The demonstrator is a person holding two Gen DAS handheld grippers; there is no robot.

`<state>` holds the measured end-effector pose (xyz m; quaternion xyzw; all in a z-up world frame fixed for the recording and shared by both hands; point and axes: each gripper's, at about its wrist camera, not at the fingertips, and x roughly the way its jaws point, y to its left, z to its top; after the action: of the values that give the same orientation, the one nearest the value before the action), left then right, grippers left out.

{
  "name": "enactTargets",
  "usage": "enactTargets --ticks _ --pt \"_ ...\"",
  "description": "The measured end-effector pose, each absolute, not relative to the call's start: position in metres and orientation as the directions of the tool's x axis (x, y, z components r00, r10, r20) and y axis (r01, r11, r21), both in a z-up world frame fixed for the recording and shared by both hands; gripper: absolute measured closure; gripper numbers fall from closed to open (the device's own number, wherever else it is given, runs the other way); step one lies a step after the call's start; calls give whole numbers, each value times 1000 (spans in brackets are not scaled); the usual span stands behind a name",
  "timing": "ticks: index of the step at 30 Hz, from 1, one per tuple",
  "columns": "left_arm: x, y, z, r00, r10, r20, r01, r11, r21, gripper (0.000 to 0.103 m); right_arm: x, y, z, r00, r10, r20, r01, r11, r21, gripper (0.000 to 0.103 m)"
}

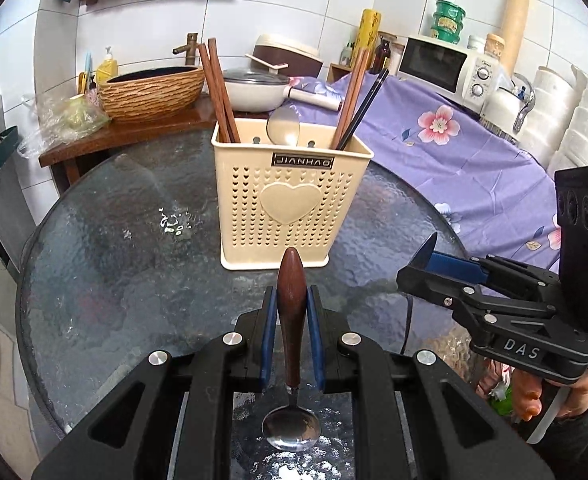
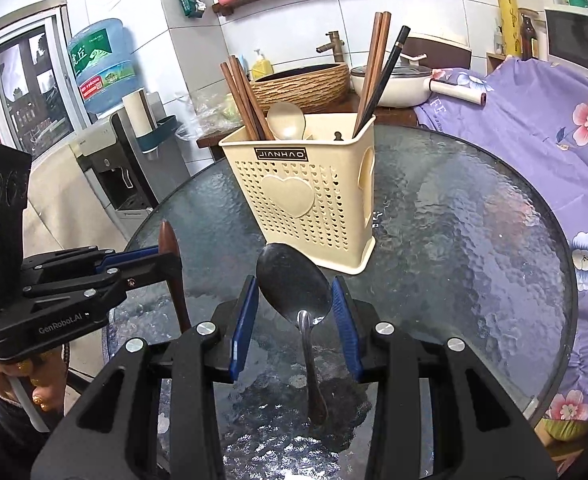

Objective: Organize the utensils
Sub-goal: 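Lift both spoons upright and carry them over the caddy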

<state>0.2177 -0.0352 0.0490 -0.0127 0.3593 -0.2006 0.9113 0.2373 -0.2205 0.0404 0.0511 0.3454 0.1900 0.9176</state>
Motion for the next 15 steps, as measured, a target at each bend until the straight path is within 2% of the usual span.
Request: enactTargets --ticks 15 --pt "220 -29 61 696 -391 -603 345 918 -196 89 237 -222 50 699 395 -596 -318 918 235 65"
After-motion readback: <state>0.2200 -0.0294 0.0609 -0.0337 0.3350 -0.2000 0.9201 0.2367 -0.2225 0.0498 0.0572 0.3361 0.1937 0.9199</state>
